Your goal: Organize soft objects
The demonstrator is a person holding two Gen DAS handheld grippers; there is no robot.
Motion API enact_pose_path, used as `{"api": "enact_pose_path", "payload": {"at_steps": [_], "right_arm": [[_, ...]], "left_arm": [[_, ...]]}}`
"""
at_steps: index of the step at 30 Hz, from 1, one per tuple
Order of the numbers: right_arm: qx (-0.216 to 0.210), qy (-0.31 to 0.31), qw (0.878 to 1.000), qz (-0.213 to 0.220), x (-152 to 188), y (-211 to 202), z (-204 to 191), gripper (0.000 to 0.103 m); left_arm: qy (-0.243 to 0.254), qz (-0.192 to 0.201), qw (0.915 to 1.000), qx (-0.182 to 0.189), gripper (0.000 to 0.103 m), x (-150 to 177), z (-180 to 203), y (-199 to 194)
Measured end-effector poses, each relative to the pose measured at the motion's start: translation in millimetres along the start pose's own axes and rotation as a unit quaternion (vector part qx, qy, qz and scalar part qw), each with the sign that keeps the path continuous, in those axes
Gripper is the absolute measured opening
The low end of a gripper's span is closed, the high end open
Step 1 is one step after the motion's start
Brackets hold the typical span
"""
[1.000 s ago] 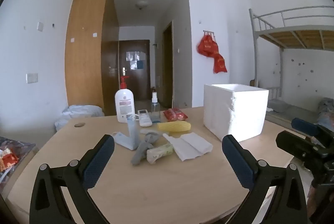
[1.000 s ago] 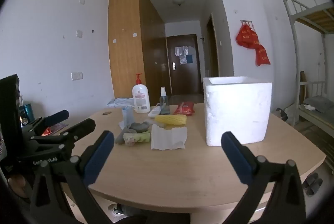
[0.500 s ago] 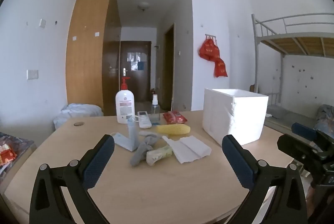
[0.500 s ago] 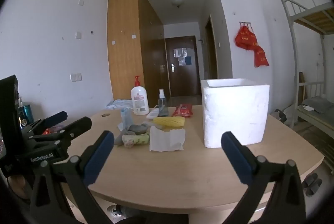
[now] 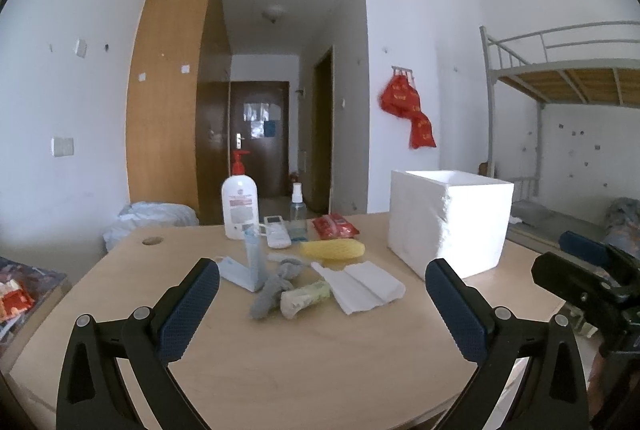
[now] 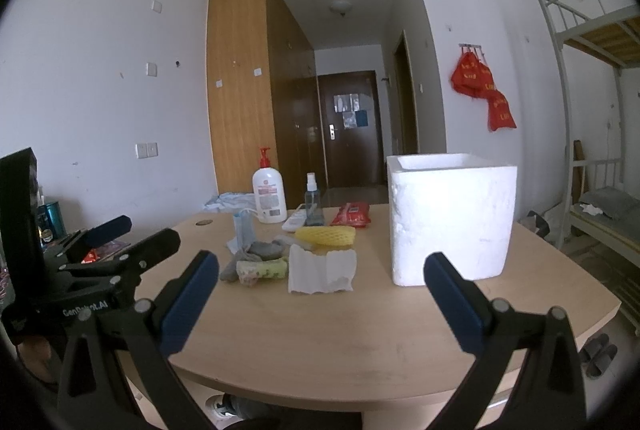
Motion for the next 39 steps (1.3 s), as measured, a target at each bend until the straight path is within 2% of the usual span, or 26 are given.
{"api": "enact_pose_path", "payload": {"at_steps": [15, 22, 39], "right_arm": [[0.000, -0.002, 1.000, -0.001, 0, -1, -3, 0.103], [-0.001, -0.002, 1.000, 0.000, 1, -1, -3, 0.103], [-0.001, -0.001, 1.000, -0.002, 0, 0, -4, 0.103]], "left_arm": [[0.001, 0.003, 1.0000, -0.007, 0.103, 2, 0, 2], [0.001, -0.008, 1.0000, 0.002, 0.103, 4, 0, 8], [0.008, -0.003, 1.0000, 0.003, 0.103, 2, 1, 6]]}}
Point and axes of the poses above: each gripper's, at about its wrist camera, not at the fingertips, and y roughly the way its jaws point, z to its right, x to its underside, the point moved 7 cm from there along y, roughly the way its jaws point, and after that the axes turned 4 degrees about x, right-handed, at the moved point
